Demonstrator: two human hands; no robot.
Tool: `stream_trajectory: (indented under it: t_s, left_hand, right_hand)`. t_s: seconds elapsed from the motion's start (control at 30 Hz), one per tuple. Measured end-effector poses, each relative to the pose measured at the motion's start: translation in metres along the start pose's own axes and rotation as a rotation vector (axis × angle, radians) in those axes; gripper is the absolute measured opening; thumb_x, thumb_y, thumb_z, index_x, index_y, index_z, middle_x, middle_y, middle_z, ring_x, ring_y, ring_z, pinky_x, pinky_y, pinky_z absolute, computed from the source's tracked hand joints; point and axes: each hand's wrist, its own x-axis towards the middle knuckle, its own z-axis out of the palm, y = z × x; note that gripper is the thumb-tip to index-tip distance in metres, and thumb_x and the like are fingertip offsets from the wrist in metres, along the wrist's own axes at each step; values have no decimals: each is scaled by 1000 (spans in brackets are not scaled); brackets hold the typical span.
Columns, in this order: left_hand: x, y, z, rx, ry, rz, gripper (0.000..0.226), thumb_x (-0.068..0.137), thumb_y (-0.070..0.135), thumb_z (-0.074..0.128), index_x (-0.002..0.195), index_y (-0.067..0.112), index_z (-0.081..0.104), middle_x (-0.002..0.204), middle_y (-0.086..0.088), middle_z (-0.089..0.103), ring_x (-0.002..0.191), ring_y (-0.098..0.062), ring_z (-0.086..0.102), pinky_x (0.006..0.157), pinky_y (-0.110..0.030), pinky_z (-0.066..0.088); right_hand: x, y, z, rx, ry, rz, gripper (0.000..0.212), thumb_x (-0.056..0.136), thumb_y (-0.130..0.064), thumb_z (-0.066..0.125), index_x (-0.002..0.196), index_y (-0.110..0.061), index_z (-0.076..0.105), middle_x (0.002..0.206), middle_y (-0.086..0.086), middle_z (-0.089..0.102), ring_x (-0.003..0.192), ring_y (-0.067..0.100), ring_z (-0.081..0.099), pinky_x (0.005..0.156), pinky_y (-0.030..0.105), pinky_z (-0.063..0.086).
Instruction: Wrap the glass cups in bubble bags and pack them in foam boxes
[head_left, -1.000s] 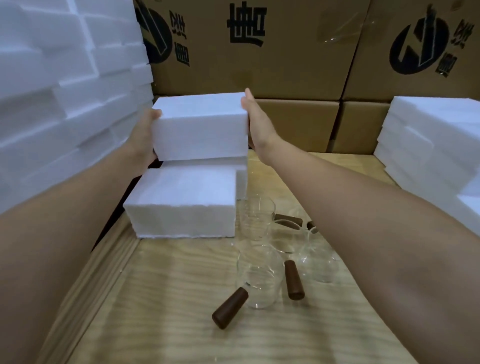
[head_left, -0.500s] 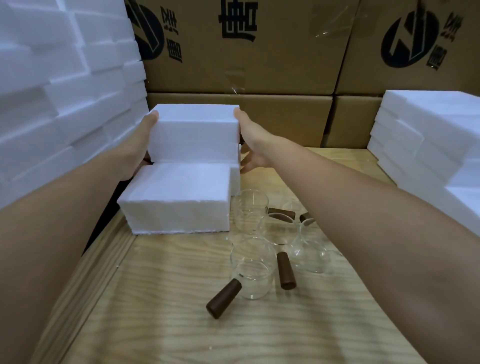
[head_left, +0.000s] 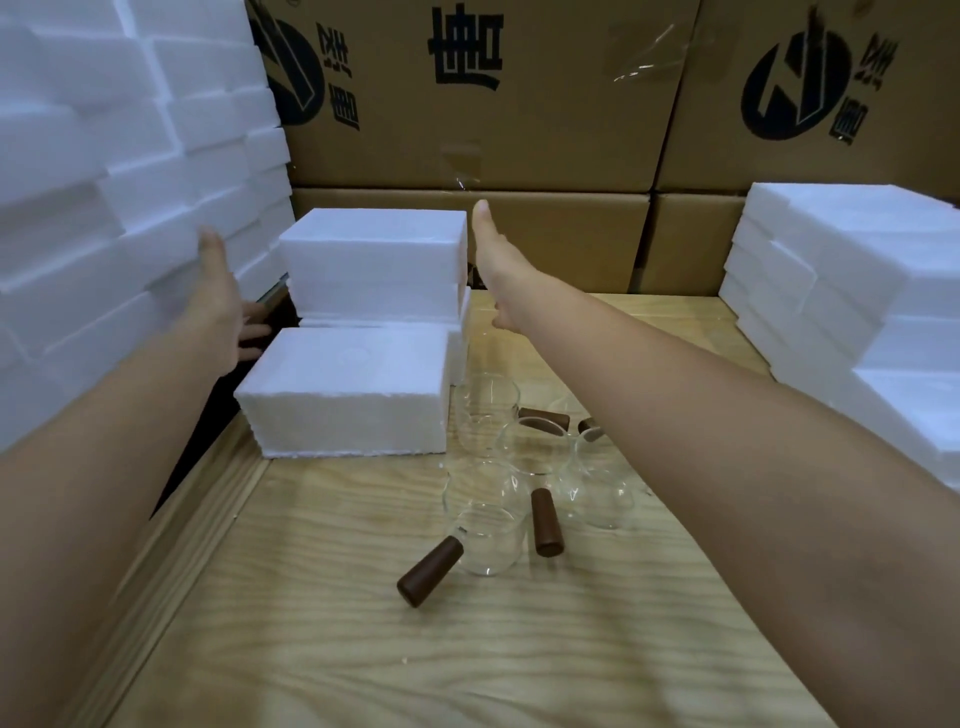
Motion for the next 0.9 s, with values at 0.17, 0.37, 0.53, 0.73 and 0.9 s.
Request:
stream_trajectory:
  t_s: [0.17, 0.37, 0.53, 0.73, 0.9]
  left_hand:
    - [-29, -45, -19, -209, 323, 96, 48, 99, 54, 23, 102, 20, 57, 111, -3, 64, 108, -20, 60, 79, -29, 43]
    - [-60, -63, -6, -284, 259, 72, 50, 91, 61, 31, 86, 23, 63, 94, 4, 71, 93, -23, 65, 91, -40, 50]
    - [-68, -43, -9, -246, 378, 175, 32, 94, 49, 37, 94, 22, 56, 94, 2, 59, 85, -16, 51, 91, -35, 46]
    - [-203, -49, 18, -153, 330, 723, 16, 90, 17, 40, 86, 27, 52, 82, 16, 52, 74, 9, 49, 72, -11, 37]
    - [-320, -107, 63, -179, -66, 732, 21, 87, 11, 47, 77, 27, 56, 56, 18, 50, 48, 0, 38, 47, -16, 30]
  right_hand:
    - [-48, 14, -31, 70, 225, -245, 53, 100, -48, 27, 138, -14, 42, 115, -4, 54, 120, 19, 46, 83, 20, 33]
    - [-149, 60, -84, 183, 391, -632, 29, 100, -34, 34, 106, -27, 61, 101, -7, 67, 97, -1, 58, 83, 14, 43]
    - [-215, 101, -132, 280, 593, -668, 28, 95, -28, 36, 92, -24, 63, 86, -6, 67, 86, 2, 63, 81, 17, 48]
    - [-239, 168, -153, 315, 780, -382, 31, 98, -12, 39, 79, -22, 62, 75, -1, 62, 68, 11, 52, 65, 24, 41]
    - [-243, 202, -141, 138, 614, -291, 29, 98, -12, 43, 78, -20, 63, 69, -1, 60, 60, 7, 50, 61, 23, 40]
